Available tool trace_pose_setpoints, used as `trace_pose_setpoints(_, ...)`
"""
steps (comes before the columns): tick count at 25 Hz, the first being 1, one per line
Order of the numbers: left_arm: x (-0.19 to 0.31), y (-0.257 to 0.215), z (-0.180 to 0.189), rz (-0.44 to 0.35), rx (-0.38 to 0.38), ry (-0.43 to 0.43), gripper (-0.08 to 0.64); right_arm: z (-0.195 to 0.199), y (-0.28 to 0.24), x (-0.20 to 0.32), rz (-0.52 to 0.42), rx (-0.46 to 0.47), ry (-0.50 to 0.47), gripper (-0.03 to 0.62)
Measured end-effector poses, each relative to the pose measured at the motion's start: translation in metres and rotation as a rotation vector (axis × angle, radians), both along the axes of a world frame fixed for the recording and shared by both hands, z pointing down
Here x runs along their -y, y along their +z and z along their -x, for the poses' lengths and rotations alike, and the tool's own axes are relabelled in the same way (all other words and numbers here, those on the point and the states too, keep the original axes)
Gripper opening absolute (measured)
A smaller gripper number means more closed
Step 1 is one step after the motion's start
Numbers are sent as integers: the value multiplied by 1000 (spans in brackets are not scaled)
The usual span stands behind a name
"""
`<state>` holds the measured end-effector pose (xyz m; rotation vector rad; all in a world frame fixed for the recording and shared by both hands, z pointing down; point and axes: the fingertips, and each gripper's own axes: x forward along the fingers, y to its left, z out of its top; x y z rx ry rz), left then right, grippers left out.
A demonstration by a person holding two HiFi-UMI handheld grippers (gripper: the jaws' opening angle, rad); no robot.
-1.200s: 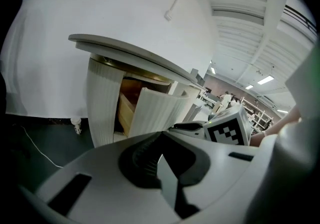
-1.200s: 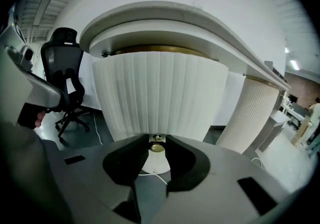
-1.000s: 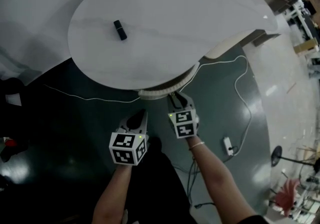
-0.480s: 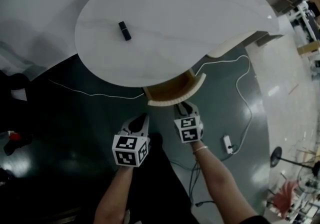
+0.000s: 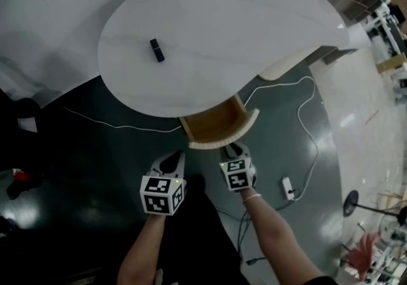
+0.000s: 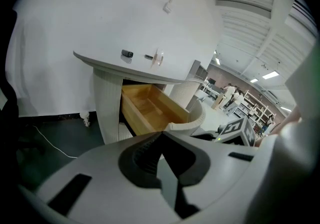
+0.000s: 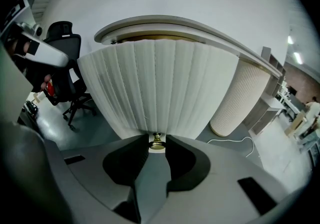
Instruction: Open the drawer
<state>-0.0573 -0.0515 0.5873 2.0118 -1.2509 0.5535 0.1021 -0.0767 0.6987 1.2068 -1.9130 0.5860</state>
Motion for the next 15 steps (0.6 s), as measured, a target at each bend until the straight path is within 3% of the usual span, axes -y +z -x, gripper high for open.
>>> trace_pose_setpoints(15, -4, -4, -14, 5, 16, 41, 3, -15, 4, -31, 30, 5, 9, 101)
